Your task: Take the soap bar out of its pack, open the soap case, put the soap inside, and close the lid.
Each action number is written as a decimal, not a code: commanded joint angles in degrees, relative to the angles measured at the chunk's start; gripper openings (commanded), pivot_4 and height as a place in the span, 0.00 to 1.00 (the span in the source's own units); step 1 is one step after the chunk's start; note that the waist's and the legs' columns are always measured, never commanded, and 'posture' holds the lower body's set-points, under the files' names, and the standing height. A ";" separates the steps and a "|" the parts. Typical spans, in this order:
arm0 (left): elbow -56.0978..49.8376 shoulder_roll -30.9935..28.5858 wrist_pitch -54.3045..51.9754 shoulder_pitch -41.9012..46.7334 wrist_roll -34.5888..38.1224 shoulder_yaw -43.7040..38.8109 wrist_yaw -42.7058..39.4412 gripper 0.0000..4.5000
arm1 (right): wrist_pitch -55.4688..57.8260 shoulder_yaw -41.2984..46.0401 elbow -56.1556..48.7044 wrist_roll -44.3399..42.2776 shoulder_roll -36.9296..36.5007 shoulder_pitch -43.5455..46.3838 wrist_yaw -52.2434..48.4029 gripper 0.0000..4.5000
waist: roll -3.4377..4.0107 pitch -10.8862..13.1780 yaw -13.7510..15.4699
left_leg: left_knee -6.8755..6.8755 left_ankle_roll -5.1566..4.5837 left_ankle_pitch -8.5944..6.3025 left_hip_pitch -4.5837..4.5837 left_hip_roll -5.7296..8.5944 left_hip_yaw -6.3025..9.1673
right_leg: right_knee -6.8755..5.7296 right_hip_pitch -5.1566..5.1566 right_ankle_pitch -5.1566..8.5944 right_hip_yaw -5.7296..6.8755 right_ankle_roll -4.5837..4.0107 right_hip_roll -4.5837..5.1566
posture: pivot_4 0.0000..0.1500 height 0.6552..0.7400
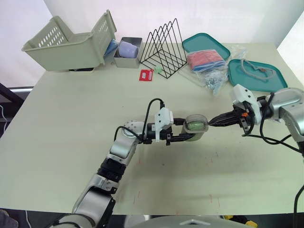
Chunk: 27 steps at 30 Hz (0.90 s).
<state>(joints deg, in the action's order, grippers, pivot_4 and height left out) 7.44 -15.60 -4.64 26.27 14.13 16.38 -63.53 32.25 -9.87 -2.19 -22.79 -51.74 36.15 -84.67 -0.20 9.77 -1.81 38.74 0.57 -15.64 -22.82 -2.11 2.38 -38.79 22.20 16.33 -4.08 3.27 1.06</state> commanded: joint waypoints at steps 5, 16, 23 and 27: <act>-0.62 0.16 1.10 1.08 0.04 -0.02 -0.40 0.45 | 0.04 1.59 -1.42 -0.88 -0.98 1.37 -0.69 0.00 | 0.00 0.00 0.00 | 0.00 0.00 0.00 0.00 0.00 0.00 | 0.00 0.00 0.00 0.00 0.00 0.00 | 1.00 1.00; -0.06 0.16 1.29 1.44 -0.12 -0.26 -0.71 0.45 | -2.63 2.43 3.85 0.90 -1.26 1.99 -0.11 0.00 | 0.00 0.00 -0.02 | 0.00 0.00 0.00 0.00 0.00 -0.01 | 0.00 0.00 0.00 0.00 0.00 0.00 | 1.00 1.00; 0.14 0.06 1.43 1.61 -0.09 -0.30 -0.99 0.45 | -4.01 4.57 6.86 -0.47 0.40 5.93 0.34 0.00 | 0.00 0.00 -0.03 | 0.00 0.00 0.00 0.00 0.00 -0.01 | -0.01 0.01 0.00 0.00 0.00 0.00 | 1.00 1.00; 0.18 -0.03 1.47 1.58 -0.15 -0.42 -1.12 0.45 | 1.20 6.19 1.93 -5.30 2.39 7.35 1.17 0.00 | 0.00 0.00 -0.03 | 0.00 0.00 0.00 0.00 0.00 0.00 | -0.01 0.01 0.00 0.00 0.00 0.00 | 1.00 1.00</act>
<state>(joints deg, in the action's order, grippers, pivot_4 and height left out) 8.06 -15.65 -4.27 26.99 13.67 16.29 -64.57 31.69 -5.90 2.78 -25.38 -49.31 41.83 -83.86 -0.19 9.77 -1.84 38.74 0.57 -15.64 -22.82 -2.11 2.38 -38.81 22.21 16.33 -4.08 3.27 1.06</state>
